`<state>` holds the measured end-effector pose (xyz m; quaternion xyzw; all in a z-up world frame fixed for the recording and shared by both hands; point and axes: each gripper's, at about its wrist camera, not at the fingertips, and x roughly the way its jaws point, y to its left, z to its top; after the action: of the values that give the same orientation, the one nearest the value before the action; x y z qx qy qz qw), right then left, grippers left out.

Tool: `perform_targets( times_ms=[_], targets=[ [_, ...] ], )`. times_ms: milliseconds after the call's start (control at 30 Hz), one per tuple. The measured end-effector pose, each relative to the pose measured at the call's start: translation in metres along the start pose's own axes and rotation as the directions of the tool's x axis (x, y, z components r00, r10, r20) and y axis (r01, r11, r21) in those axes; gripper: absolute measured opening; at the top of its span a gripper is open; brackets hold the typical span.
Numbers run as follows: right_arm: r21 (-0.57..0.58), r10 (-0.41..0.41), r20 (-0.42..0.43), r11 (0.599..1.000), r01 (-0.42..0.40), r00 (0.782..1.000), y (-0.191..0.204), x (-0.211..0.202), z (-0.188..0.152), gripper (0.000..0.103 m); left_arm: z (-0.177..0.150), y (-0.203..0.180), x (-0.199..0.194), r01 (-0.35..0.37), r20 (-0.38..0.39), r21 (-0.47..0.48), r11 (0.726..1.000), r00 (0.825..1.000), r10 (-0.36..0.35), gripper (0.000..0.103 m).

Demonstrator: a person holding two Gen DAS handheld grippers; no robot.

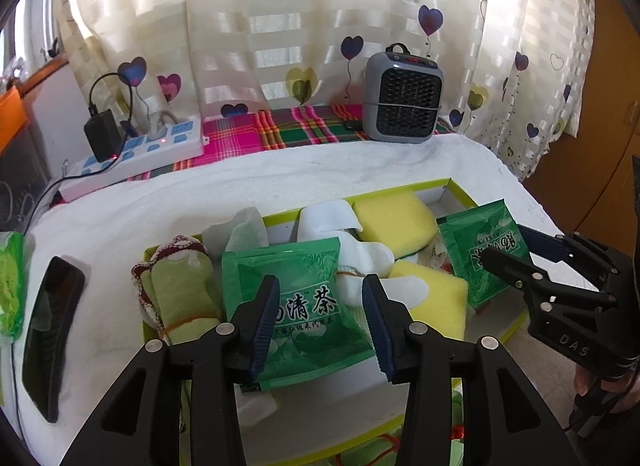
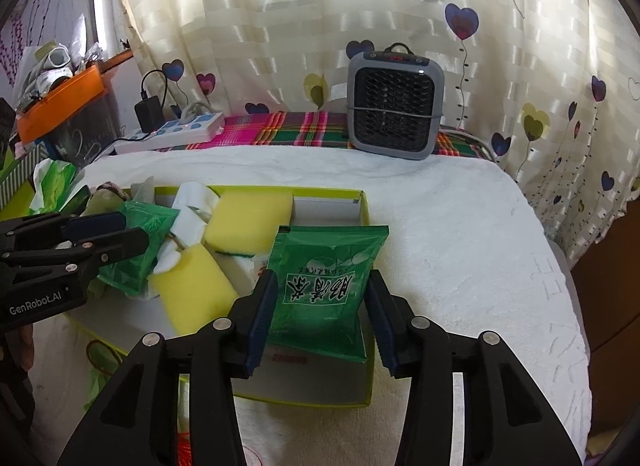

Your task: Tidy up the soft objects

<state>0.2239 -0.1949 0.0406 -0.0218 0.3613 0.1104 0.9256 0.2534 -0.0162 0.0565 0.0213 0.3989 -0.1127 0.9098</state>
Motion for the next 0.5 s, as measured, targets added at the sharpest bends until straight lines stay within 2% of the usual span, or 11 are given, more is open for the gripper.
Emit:
perform_targets(
  times_ms=[167,500],
  targets=[
    [0.013,0.021,0.02,1.0,-0.021,1.0,-0.002,-0.008,-0.001,0.052,-0.003,-0.002,-0.008,0.012,0.001,-0.004,1.0,1.0,-0.012,0.046],
    [0.023,0.033,0.047,0.999,-0.034,0.998,-0.001,-0.029,-0.006,0.053,-0.009,-0.009,-0.031,0.021,0.031,-0.005,1.0,0.999,-0.021,0.047]
  ],
)
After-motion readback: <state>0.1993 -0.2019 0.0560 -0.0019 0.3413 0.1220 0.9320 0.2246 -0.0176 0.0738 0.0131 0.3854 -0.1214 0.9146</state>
